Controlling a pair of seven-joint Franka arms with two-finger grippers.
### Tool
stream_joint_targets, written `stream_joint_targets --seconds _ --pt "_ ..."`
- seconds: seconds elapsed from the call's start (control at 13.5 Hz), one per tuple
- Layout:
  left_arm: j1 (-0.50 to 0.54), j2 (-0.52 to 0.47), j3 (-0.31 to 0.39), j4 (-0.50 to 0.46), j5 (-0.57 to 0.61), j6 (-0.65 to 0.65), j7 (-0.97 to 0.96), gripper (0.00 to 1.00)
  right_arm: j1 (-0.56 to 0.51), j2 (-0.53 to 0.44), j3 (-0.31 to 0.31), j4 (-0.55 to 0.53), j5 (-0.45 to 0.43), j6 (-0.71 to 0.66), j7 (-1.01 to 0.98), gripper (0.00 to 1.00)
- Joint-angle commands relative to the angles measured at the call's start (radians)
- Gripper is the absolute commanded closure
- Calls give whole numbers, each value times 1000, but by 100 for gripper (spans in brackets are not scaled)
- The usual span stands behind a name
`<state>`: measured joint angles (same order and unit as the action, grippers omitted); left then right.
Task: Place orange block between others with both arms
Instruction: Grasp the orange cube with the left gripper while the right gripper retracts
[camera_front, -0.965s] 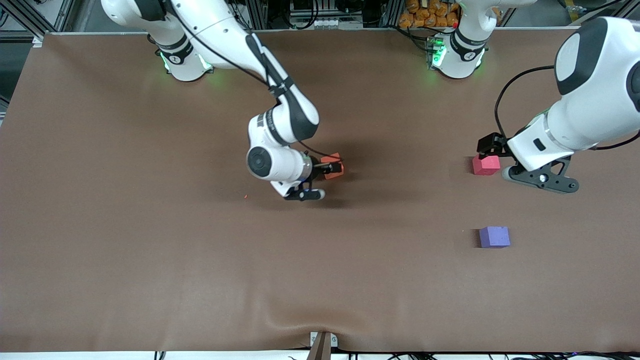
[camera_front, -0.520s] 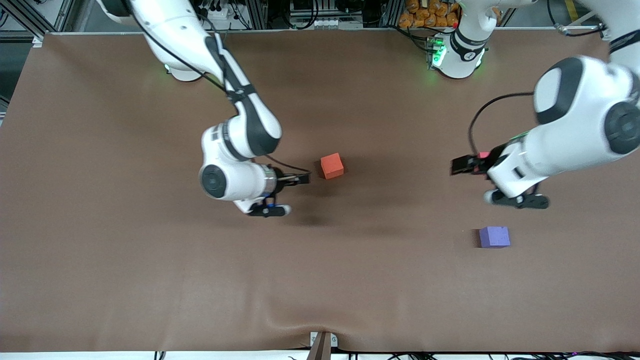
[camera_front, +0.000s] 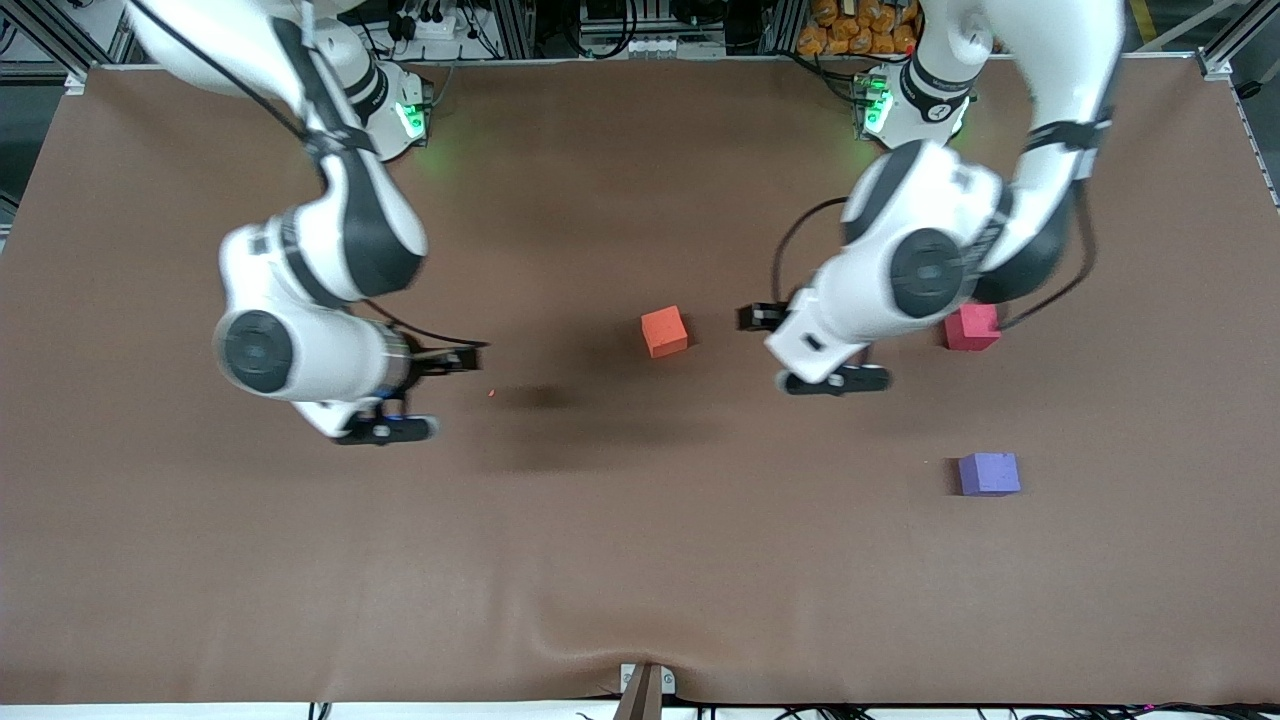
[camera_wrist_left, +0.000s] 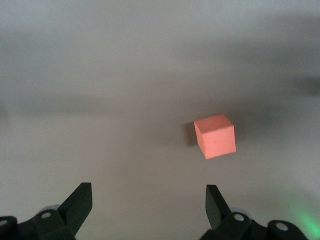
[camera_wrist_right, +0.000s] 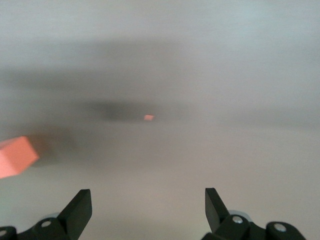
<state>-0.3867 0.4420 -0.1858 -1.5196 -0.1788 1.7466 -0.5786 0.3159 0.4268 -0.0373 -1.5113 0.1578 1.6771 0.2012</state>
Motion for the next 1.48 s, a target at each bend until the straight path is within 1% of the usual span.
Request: stream_joint_targets --seconds 0.0,0.15,0.22,0.37,0.59,0.67,0.74,0.89,1.04,1.19,1.41 --pt "-69 73 9 41 -13 51 -152 0 -89 -97 59 -23 -121 -48 -8 0" --pt "-125 121 9 44 -11 121 -249 0 -122 -152 62 -17 -185 -86 -13 0" --pt "-142 142 9 44 -11 158 -273 0 -141 -173 65 -3 -193 -109 -19 0" --pt "-167 179 9 44 -10 209 -302 0 -179 -194 63 38 -195 -166 -118 0" --pt "-208 225 17 44 -1 295 -388 0 -239 -212 54 63 -201 -175 -254 0" --pt "-216 237 19 44 2 319 -411 0 -253 -221 42 63 -202 -175 -293 0" --pt "-218 248 19 42 2 344 -426 0 -251 -230 13 63 -202 -175 -327 0" --pt "-233 273 20 36 13 364 -428 0 -244 -240 -35 63 -201 -175 -367 0" --pt "-239 291 20 19 44 364 -426 0 -245 -238 -61 63 -202 -174 -390 0" --pt "-242 302 19 10 68 364 -425 0 -247 -238 -64 57 -201 -154 -387 0" --pt "-258 319 19 7 82 364 -423 0 -244 -235 -62 49 -198 -87 -381 0"
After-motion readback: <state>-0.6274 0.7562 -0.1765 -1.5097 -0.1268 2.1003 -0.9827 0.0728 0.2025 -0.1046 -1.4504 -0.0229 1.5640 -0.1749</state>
